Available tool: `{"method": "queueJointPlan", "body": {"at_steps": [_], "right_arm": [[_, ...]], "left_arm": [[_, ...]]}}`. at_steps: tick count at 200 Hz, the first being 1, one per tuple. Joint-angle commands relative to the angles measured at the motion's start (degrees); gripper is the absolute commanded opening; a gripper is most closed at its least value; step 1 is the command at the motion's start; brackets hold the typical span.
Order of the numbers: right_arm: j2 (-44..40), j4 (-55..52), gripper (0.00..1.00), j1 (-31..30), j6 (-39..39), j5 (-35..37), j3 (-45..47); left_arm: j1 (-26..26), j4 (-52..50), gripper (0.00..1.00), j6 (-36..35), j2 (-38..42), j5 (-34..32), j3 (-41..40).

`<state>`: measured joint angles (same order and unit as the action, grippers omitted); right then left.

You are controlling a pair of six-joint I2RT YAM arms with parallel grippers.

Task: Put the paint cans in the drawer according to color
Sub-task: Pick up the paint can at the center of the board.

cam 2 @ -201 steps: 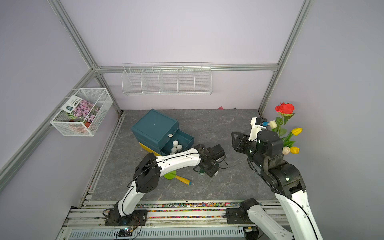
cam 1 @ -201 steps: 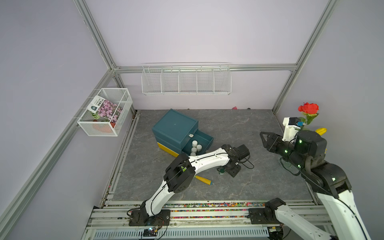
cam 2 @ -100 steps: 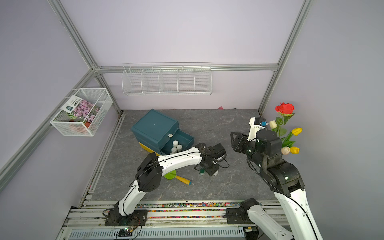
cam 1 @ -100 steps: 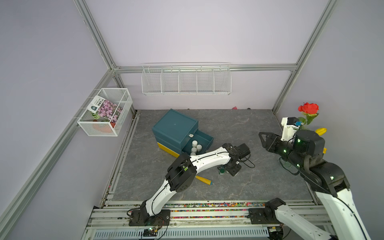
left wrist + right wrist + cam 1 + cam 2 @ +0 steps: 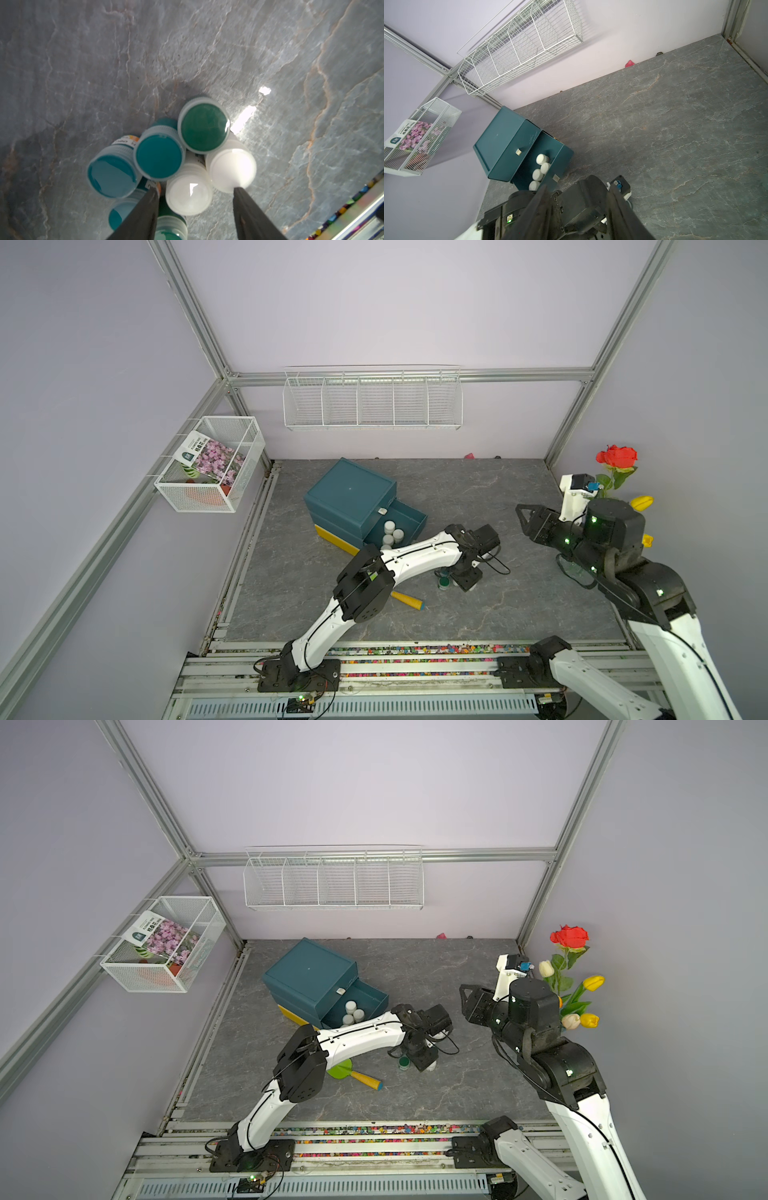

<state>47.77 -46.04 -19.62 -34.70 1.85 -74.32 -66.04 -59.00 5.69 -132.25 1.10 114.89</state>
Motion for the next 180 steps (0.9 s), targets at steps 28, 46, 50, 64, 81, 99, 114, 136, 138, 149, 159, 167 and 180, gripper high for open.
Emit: {"method": "queueJointPlan", "body": {"at_steps": [28,46,50,64,81,99,114,136,138,149,159,167,180], "right_arm": [[0.1,0.8,0.47,0.2,0.4,-0.1,1.0],[0.3,1.1,0.47,0.2,0.3,-0.3,1.1],[0.4,1.1,0.47,0.2,0.3,-0.3,1.1],[0.6,1.3,0.47,0.2,0.3,-0.4,1.2],[0.8,1.7,0.47,0.2,0.1,-0.5,1.2],[1.0,1.9,0.47,0.2,0.2,-0.5,1.3],[1.0,1.9,0.47,0.2,0.1,-0.5,1.5],[1.0,2.2,0.47,0.2,-0.1,-0.6,1.7],[1.0,2.3,0.47,0.2,-0.2,-0.6,1.6],[1.0,2.4,0.47,0.2,-0.2,-0.6,1.6],[1.1,2.4,0.47,0.2,-0.2,-0.7,1.6],[1.0,2.4,0.47,0.2,-0.2,-0.7,1.6],[1.0,2.3,0.47,0.2,-0.2,-0.6,1.5]], "left_arm": [[0.3,-1.8,0.49,-2.2,-2.0,1.9,2.1],[0.3,-2.4,0.48,-2.0,-1.7,2.1,2.1],[0.3,-2.6,0.47,-2.0,-1.6,2.1,2.2],[0.3,-3.1,0.44,-2.0,-1.4,2.5,2.4],[0.3,-4.0,0.44,-2.0,-1.1,3.5,2.4],[0.3,-4.7,0.47,-2.1,-0.7,4.4,2.3],[0.3,-4.6,0.5,-2.1,-0.2,4.3,1.8],[0.3,-3.9,0.54,-2.3,-0.3,3.8,1.5],[0.3,-3.9,0.54,-2.4,-0.3,3.7,1.4],[0.3,-3.0,0.54,-2.0,-0.5,2.8,1.3],[0.3,-2.1,0.54,-1.8,-0.3,1.8,1.0],[0.4,-1.5,0.54,-1.7,-0.5,1.3,1.0],[0.3,-1.0,0.54,-1.4,-0.9,0.6,1.2]]}}
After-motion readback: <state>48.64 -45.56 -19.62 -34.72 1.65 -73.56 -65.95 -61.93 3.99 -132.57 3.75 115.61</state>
